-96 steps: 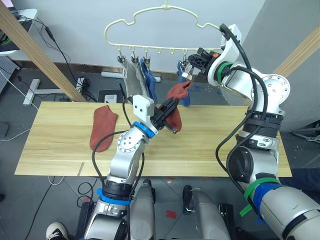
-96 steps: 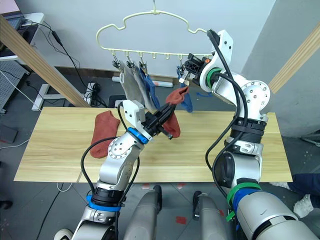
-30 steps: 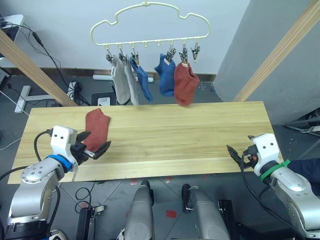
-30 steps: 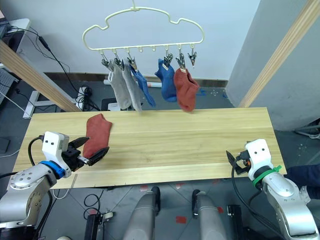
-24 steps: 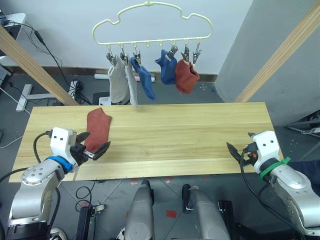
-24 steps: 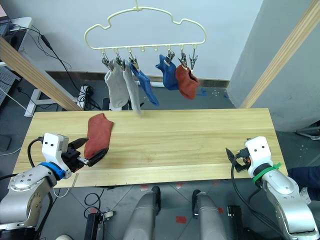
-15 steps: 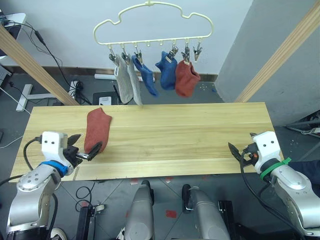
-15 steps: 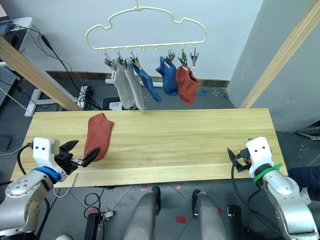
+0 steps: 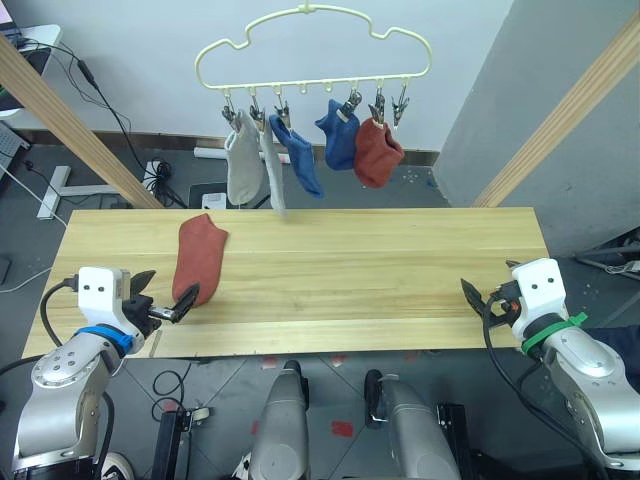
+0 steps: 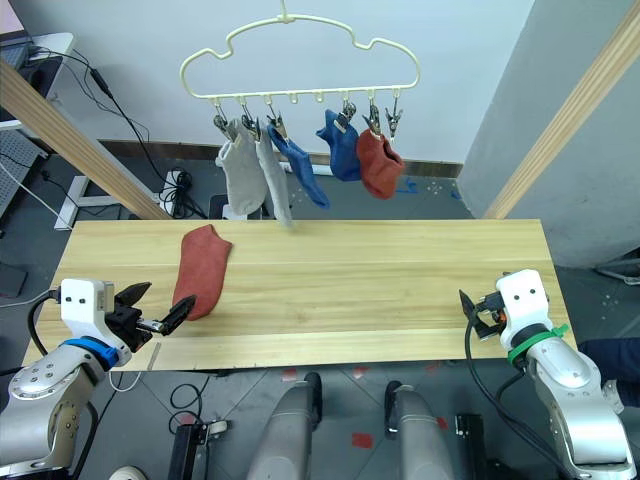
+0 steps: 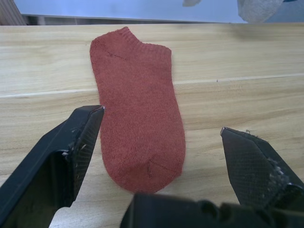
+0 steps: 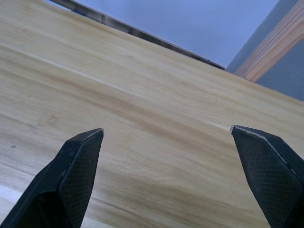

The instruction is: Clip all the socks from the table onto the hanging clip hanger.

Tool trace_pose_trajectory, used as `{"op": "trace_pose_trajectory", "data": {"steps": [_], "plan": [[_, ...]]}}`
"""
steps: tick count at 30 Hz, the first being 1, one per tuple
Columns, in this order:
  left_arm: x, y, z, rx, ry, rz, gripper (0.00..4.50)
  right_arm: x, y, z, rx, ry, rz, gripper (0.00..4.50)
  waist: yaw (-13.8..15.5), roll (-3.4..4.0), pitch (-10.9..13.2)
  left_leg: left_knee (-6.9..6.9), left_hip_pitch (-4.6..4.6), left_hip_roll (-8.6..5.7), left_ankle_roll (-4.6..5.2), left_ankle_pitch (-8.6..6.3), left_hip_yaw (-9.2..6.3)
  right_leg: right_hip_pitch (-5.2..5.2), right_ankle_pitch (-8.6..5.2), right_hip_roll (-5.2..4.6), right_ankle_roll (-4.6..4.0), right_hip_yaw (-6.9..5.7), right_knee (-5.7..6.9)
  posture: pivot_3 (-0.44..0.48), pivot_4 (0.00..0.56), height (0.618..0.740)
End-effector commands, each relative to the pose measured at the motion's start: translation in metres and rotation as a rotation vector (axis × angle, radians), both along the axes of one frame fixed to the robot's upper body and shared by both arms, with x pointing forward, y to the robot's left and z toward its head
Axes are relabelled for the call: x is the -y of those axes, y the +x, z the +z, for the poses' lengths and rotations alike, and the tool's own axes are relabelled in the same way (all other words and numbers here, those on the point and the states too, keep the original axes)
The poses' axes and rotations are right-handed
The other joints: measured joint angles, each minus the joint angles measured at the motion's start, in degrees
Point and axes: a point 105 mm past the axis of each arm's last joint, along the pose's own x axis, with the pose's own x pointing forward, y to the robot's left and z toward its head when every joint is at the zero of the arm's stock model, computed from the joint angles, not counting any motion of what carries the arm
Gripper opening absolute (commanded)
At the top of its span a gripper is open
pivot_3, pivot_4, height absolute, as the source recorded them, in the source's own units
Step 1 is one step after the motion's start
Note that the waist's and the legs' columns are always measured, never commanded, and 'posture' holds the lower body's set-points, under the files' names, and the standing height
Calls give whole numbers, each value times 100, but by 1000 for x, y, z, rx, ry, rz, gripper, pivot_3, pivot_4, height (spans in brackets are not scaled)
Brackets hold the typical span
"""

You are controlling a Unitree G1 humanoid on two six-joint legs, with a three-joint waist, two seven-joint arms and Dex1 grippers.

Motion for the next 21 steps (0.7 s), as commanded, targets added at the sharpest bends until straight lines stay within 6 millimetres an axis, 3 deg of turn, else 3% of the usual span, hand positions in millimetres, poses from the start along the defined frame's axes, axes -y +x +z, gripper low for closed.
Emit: {"op": "trace_pose_trajectory", "data": {"steps": [1, 21], "plan": [[-1, -3, 13, 44, 17, -4, 4469, 4, -1, 6, 26, -7, -18, 4500, 0, 0, 0, 0, 0, 0, 0, 0, 0, 0, 0, 0, 0, 0, 1, 195, 364, 740], [1, -2, 17, 55, 18, -16, 4469, 5, 1, 9, 33, -6, -33, 4500, 0, 0, 0, 0, 6, 0, 0, 0, 3, 3, 0, 0, 0, 3, 5, 197, 367, 740]]}}
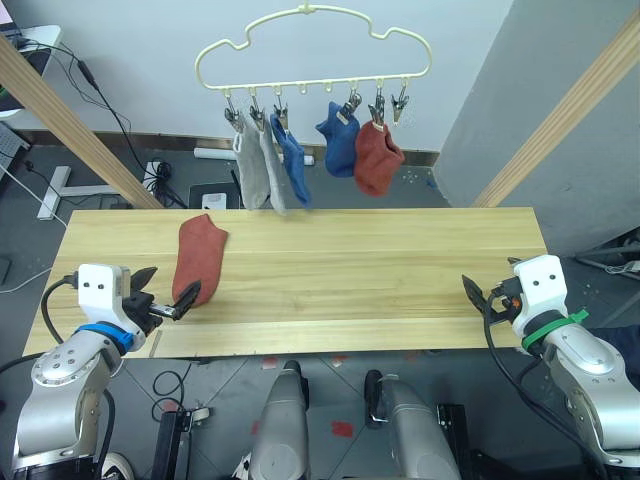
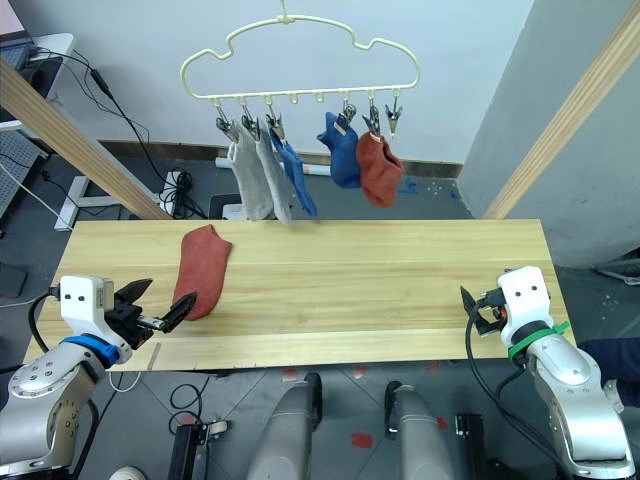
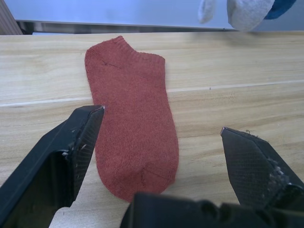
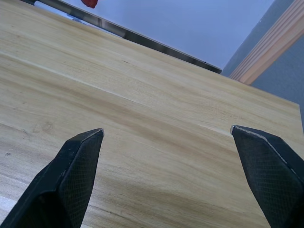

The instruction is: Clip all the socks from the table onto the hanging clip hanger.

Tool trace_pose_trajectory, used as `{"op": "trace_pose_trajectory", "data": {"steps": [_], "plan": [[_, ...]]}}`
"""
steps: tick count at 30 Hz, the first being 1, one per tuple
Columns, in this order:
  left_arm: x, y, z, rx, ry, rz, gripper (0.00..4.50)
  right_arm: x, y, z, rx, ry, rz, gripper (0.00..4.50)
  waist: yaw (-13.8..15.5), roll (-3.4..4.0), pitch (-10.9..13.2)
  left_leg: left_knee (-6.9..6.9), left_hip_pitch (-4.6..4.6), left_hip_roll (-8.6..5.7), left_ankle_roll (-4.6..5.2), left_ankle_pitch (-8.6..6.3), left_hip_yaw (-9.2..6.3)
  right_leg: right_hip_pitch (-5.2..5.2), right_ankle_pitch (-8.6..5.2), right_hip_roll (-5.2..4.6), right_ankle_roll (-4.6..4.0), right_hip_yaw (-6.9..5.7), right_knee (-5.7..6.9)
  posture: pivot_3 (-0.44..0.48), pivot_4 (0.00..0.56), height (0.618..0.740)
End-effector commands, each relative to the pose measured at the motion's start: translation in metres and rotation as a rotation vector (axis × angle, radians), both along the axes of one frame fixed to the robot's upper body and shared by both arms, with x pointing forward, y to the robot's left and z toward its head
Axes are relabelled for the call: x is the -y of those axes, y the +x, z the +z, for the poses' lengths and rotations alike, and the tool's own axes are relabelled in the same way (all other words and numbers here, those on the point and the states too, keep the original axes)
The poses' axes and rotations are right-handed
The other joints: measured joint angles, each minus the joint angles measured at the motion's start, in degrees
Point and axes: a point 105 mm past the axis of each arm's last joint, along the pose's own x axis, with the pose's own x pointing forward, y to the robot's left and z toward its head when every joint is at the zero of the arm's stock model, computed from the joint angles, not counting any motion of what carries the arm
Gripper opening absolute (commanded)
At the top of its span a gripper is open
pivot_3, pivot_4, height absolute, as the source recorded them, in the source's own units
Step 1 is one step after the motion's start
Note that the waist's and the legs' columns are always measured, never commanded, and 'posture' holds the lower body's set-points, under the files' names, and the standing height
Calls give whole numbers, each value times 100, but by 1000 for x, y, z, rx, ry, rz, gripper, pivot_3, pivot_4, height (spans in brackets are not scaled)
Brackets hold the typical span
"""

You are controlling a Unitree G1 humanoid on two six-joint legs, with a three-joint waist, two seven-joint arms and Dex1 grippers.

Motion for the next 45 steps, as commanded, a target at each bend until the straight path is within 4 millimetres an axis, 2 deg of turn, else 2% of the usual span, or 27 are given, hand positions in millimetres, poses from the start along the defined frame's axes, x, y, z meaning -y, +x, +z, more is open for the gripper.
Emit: {"op": "trace_pose_trajectory", "data": {"steps": [1, 35, 38, 41, 45], "plan": [[-3, -3, 11, 37, 23, 0, 4469, 5, -1, 6, 24, -14, -23, 4500, 0, 0, 0, 0, 0, 0, 0, 0, 0, 0, 0, 0, 0, 0, 0, 197, 367, 740], [-4, -3, 12, 44, 22, -18, 4469, 5, 2, 12, 39, -3, -29, 4500, 0, 0, -11, 1, 3, 0, 0, 0, 0, 3, 0, 1, 0, 0, 3, 196, 357, 740], [4, -2, 18, 51, 15, -76, 4500, 0, 4, 21, 66, 39, -6, 3975, 0, 0, -11, 2, 4, 0, 0, 0, 0, 3, 0, 1, 0, 0, 4, 198, 360, 740], [23, -2, 24, 46, 5, -186, 4500, -6, 8, 29, 91, 23, 1, 3056, -2, 1, -12, 3, 4, 2, 0, 0, 0, 3, 0, 3, 0, -1, 6, 202, 361, 740], [21, 1, 28, 56, -23, -165, 4500, -9, 9, 28, 90, 17, 8, 3056, 7, 2, -14, 3, 8, 1, 1, 0, -2, 6, 0, 3, 0, -1, 7, 201, 361, 740]]}}
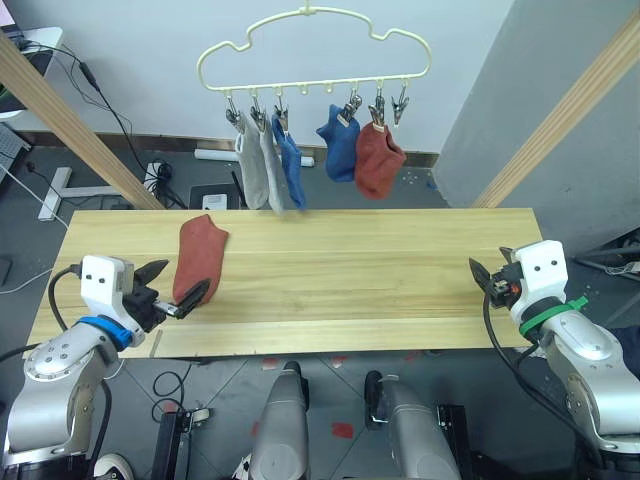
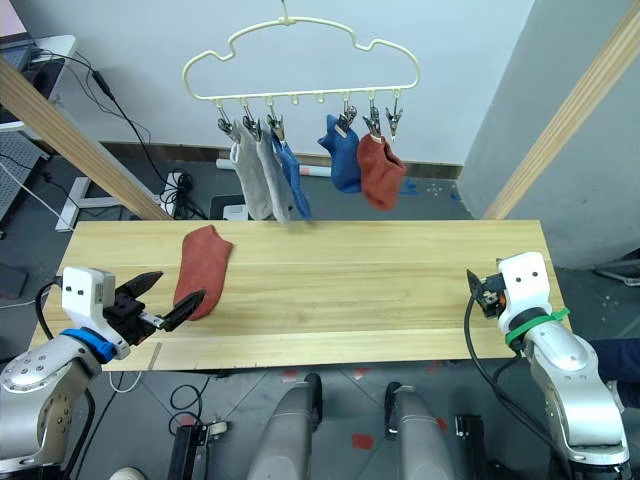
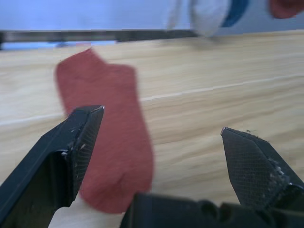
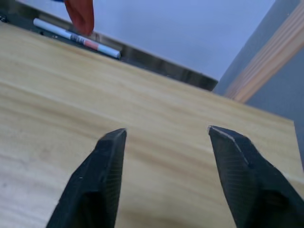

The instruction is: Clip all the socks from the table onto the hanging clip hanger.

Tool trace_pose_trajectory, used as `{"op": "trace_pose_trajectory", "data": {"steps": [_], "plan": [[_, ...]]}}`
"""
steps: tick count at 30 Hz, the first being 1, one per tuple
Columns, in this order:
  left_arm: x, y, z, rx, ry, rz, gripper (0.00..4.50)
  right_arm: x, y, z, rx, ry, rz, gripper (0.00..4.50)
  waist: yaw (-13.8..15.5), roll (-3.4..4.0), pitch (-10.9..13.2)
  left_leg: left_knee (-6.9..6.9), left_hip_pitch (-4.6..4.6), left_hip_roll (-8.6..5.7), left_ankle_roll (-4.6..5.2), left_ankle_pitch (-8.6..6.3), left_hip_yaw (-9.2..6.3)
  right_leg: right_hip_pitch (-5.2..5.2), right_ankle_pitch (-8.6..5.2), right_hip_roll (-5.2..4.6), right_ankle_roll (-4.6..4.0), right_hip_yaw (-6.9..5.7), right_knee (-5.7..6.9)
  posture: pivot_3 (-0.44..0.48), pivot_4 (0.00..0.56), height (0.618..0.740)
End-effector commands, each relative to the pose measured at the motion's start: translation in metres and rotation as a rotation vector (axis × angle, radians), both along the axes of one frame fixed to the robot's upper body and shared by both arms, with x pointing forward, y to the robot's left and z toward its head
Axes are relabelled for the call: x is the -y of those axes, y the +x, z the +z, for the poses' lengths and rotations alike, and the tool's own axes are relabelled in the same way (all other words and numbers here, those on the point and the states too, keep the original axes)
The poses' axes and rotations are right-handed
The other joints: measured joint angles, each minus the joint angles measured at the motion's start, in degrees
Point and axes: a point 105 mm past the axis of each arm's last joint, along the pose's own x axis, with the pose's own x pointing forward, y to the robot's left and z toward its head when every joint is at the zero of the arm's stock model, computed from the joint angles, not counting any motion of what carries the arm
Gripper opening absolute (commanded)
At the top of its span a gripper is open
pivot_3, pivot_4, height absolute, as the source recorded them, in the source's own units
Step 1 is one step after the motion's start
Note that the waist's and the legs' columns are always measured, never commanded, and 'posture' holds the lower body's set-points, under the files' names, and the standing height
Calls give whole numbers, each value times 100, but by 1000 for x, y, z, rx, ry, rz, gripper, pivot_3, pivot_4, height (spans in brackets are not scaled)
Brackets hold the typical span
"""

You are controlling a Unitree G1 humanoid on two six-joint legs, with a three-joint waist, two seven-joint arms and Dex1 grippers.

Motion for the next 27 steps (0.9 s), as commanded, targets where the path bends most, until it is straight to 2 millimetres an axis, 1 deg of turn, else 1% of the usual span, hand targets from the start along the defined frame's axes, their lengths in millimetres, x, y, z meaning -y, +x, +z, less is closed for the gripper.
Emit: {"op": "trace_pose_trajectory", "data": {"steps": [1, 4, 12, 18, 23, 24, 25, 27], "plan": [[-1, -1, 6, 18, -11, 5, 4500, -2, -4, 8, 33, -12, 2, 3056, 3, 0, 0, 0, 0, -1, 0, 0, 0, 1, 0, 0, 0, 1, 0, 201, 361, 740], [-4, -2, 5, 20, 0, 18, 4500, 1, -5, 8, 32, -17, -4, 3056, 3, 0, 0, 0, -1, -3, 0, 0, 4, 1, 0, -1, 0, 4, -2, 200, 362, 740], [-14, -4, -1, 22, -7, 74, 4500, 7, -8, -1, 3, -22, -21, 3056, 2, 0, 0, 1, 1, -1, 0, 0, 2, 1, 0, -1, 0, 1, 1, 199, 361, 740], [-16, -3, -1, 25, -4, 79, 4500, 8, -8, -1, 0, -22, -25, 3056, 2, 0, 0, 2, 1, -1, 0, 0, 2, 1, 0, -1, 0, 2, 2, 199, 362, 740], [-15, -4, -1, 24, -7, 76, 4500, 3, -11, -2, -26, 75, 12, 3056, 3, 0, -1, 2, 1, -1, 0, 0, 1, 2, 0, -1, 0, 2, 2, 199, 362, 740], [-15, -4, -1, 24, -6, 76, 4500, 2, -12, -2, -26, 85, 16, 3404, 3, 0, -1, 2, 1, -1, 0, 0, 1, 2, 0, -1, 0, 2, 2, 199, 362, 740], [-15, -4, -1, 25, -2, 75, 4500, 5, -12, -3, -29, 64, 4, 3600, 2, 0, -1, 2, 1, -1, 0, 0, 1, 2, 0, -1, 0, 2, 2, 198, 363, 740], [-15, -3, -1, 26, 3, 75, 4500, 7, -12, -4, -36, 24, -6, 4240, 2, 0, -1, 2, 1, -1, 0, 0, 2, 2, 0, -1, 0, 3, 2, 198, 363, 740]]}}
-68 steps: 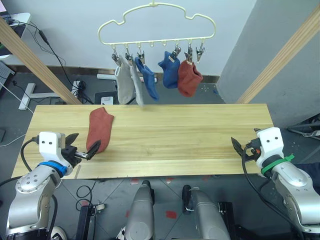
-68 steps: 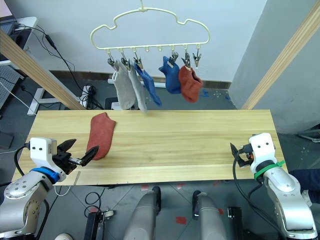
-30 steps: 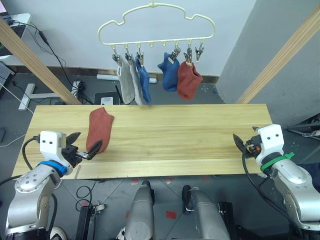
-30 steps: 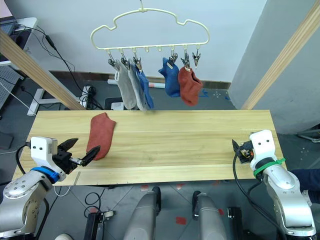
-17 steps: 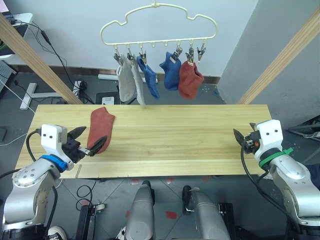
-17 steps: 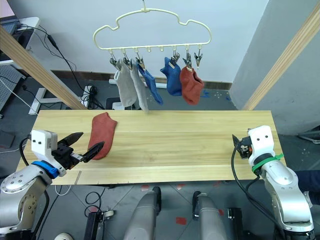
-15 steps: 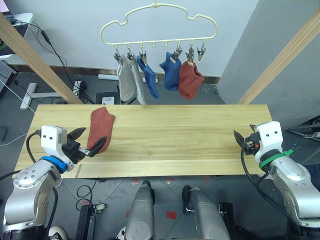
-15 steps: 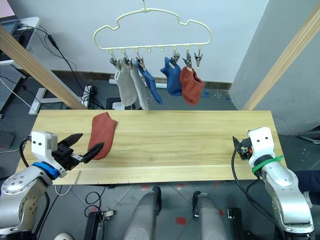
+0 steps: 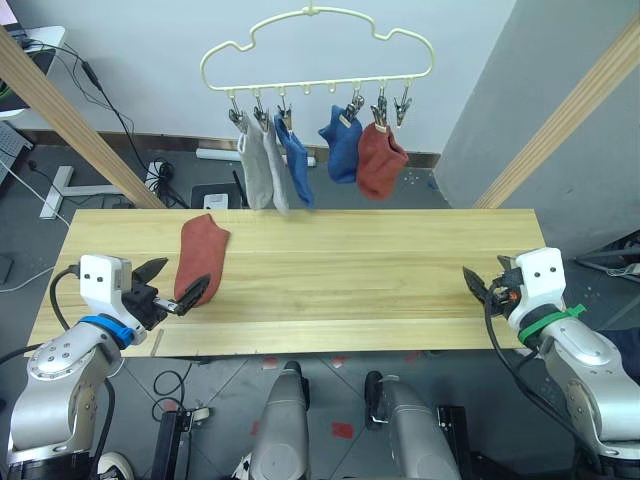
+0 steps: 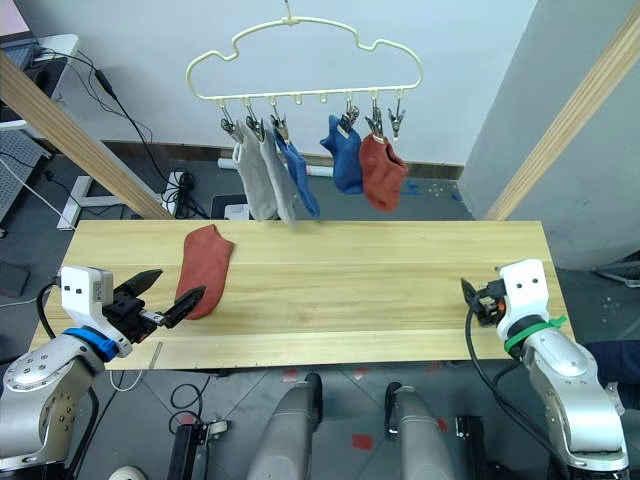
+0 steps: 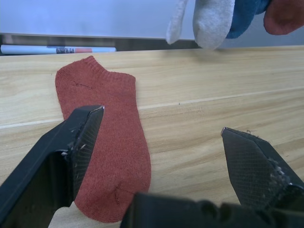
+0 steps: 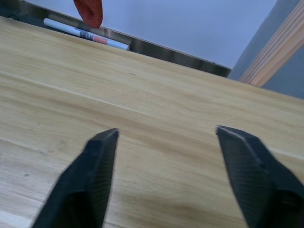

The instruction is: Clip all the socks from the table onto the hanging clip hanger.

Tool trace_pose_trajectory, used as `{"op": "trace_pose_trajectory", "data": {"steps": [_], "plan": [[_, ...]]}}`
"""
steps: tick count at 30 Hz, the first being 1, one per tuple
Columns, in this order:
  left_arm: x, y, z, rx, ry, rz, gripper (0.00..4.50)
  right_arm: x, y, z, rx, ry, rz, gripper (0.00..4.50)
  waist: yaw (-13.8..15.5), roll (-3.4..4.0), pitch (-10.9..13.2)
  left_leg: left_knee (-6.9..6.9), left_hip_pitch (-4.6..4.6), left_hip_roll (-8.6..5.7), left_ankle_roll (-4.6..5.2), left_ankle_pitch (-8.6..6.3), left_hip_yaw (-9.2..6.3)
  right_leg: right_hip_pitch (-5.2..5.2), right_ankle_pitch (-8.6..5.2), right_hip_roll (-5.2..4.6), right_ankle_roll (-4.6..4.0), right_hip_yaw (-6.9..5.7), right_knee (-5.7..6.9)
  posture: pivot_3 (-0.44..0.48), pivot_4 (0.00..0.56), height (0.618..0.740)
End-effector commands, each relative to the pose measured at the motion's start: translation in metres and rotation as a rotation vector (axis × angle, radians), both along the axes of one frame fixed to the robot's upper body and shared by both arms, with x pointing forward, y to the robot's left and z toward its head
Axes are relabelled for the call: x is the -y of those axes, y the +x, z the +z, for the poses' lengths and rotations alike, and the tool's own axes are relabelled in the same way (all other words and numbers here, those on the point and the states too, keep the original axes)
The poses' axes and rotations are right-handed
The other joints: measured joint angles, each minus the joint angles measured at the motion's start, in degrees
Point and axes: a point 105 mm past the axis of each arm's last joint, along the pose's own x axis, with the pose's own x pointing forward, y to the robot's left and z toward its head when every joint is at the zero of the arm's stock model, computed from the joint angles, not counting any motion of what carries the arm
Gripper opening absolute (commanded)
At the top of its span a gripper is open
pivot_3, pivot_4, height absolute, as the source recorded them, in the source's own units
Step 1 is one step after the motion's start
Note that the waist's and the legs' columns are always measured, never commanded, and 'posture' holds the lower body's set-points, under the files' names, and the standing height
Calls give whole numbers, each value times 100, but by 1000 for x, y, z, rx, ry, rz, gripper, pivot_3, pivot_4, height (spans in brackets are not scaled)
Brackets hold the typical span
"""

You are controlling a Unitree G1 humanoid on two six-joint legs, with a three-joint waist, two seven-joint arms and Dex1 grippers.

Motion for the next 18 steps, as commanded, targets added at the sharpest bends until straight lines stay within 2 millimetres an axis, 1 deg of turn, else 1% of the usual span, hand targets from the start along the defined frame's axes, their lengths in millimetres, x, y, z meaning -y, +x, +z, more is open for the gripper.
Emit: {"op": "trace_pose_trajectory", "data": {"steps": [1, 9, 18], "plan": [[-7, -2, 8, 34, 27, 24, 4500, 5, -4, 10, 32, -65, -8, 4492, 0, 0, 0, 0, 0, 0, 0, 0, 0, 0, 0, 0, 0, 0, 0, 198, 363, 740], [-6, -2, 8, 35, 31, 18, 4500, 7, -5, 6, 12, -77, -21, 4492, 1, 0, 0, 0, 0, 0, 0, 0, 0, 0, 0, 1, 0, 0, 0, 196, 364, 740], [-6, -2, 8, 36, 34, 16, 4500, 5, -4, 7, 19, -74, -14, 4492, 0, 0, 0, 0, 0, 0, 0, 0, 0, 0, 0, 1, 0, -1, 0, 199, 361, 740]]}}
